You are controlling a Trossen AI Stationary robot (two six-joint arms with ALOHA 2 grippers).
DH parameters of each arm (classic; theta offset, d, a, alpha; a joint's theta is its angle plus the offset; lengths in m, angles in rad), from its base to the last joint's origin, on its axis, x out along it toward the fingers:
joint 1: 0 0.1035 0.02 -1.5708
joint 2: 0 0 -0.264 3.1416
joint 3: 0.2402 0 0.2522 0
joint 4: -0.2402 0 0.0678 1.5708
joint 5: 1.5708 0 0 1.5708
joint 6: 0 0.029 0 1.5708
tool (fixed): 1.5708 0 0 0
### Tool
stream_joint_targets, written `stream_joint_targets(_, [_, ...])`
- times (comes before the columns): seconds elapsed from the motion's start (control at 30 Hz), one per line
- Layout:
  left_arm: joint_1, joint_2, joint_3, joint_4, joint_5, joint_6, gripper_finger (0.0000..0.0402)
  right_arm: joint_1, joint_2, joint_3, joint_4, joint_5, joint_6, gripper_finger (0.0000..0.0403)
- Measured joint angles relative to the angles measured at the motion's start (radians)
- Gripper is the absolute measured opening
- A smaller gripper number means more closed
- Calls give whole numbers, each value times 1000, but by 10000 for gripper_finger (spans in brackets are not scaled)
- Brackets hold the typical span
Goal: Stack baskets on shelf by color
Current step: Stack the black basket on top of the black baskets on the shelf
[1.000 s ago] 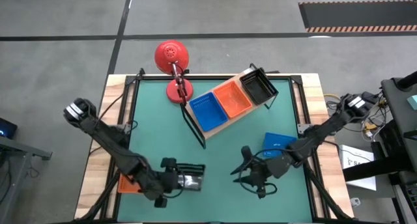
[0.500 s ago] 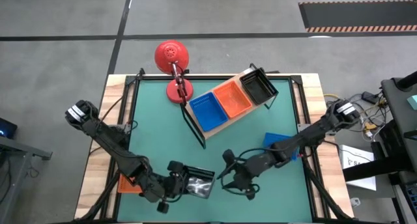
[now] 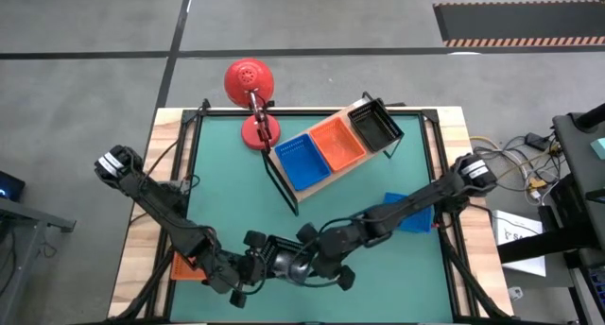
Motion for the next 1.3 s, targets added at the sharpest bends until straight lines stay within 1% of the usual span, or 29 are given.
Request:
stream_joint_targets(0.1, [0, 0, 0, 4, -3, 11, 0, -6, 11, 11, -11, -21, -44, 112])
stream_joint_targets(0.23, [0, 0, -1, 4, -29, 18, 1, -7, 12, 14, -17, -31, -102, 54])
stream_joint_targets(0.3, [0, -1, -2, 6, -43, 21, 10, -7, 11, 14, -18, -32, -115, 23])
stream_joint_targets(0.33, [0, -1, -2, 6, -51, 21, 17, -6, 11, 14, -19, -32, -115, 17])
stream_joint_targets(0.5, [0, -1, -2, 16, -89, 20, 71, -7, 11, 14, -30, -27, -115, 10])
stream_joint_targets(0.63, [0, -1, -2, 48, -90, 24, 119, -7, 11, 14, -43, -24, -115, 9])
stream_joint_targets(0.77, [0, -3, -2, 75, -89, 38, 151, -7, 10, 13, -70, -23, -115, 8])
stream_joint_targets(0.9, [0, -14, 1, 89, -87, 105, 163, -5, 9, 13, -107, -21, -115, 8])
stream_joint_targets(0.97, [-1, -20, 1, 124, -84, 147, 164, -2, 8, 13, -131, -20, -114, 8])
stream_joint_targets(1.1, [-1, -36, 2, 182, -84, 279, 164, 5, 1, 12, -168, -20, -114, 8])
stream_joint_targets(1.3, [-1, -83, 2, 221, -88, 458, 164, 22, -50, 12, -237, -19, -115, 8])
